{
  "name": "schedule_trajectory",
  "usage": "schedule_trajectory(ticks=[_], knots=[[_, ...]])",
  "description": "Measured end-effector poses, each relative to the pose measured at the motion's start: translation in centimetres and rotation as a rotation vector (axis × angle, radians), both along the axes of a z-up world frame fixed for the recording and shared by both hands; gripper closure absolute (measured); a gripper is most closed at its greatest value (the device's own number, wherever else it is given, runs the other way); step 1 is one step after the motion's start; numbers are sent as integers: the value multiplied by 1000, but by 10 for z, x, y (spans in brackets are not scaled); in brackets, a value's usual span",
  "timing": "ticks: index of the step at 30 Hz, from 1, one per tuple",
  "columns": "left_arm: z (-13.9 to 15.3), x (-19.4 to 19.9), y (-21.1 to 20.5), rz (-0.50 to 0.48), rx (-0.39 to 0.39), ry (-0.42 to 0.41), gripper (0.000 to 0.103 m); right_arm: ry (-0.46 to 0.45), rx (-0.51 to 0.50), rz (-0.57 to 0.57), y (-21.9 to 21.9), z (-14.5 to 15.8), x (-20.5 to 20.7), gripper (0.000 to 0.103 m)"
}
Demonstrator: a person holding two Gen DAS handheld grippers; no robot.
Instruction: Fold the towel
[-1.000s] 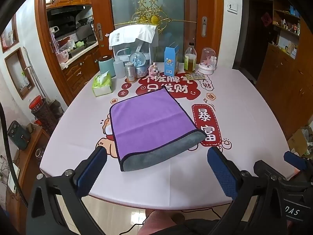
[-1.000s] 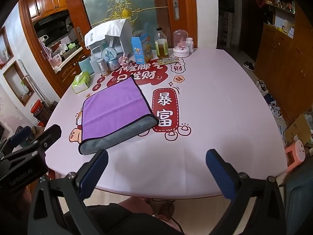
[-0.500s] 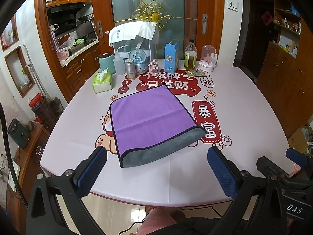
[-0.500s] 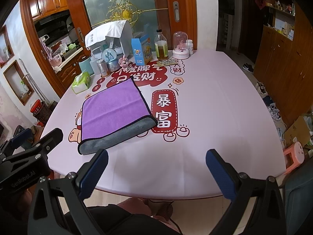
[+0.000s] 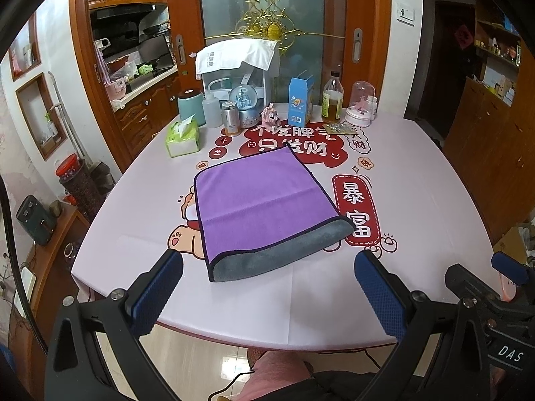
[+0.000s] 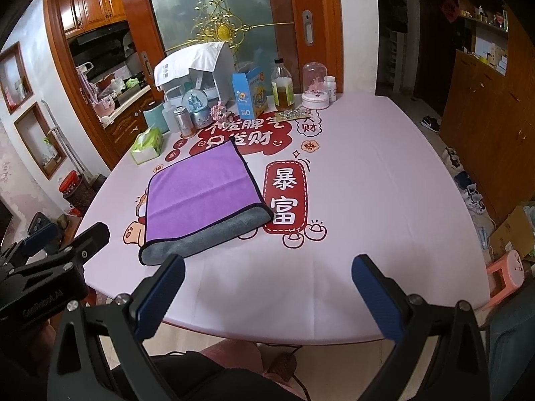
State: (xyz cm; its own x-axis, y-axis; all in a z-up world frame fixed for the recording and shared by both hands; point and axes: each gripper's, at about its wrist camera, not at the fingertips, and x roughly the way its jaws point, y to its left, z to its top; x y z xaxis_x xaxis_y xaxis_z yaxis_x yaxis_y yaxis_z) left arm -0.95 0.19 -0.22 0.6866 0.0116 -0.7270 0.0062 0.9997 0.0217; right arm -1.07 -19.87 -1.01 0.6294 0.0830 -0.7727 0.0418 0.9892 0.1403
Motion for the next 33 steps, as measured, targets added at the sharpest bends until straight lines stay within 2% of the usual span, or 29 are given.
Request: schedule_trajectory(ticks=[17, 25, 33], knots=[[-8, 8, 14, 69, -11, 5, 1, -49, 12, 82, 7, 0, 15, 3], [-26, 29, 32, 99, -30, 33, 1, -76, 6, 166, 15, 0, 39, 3], [-58, 60, 53, 123, -13, 113, 1, -100, -66, 242, 29, -11, 69, 3]])
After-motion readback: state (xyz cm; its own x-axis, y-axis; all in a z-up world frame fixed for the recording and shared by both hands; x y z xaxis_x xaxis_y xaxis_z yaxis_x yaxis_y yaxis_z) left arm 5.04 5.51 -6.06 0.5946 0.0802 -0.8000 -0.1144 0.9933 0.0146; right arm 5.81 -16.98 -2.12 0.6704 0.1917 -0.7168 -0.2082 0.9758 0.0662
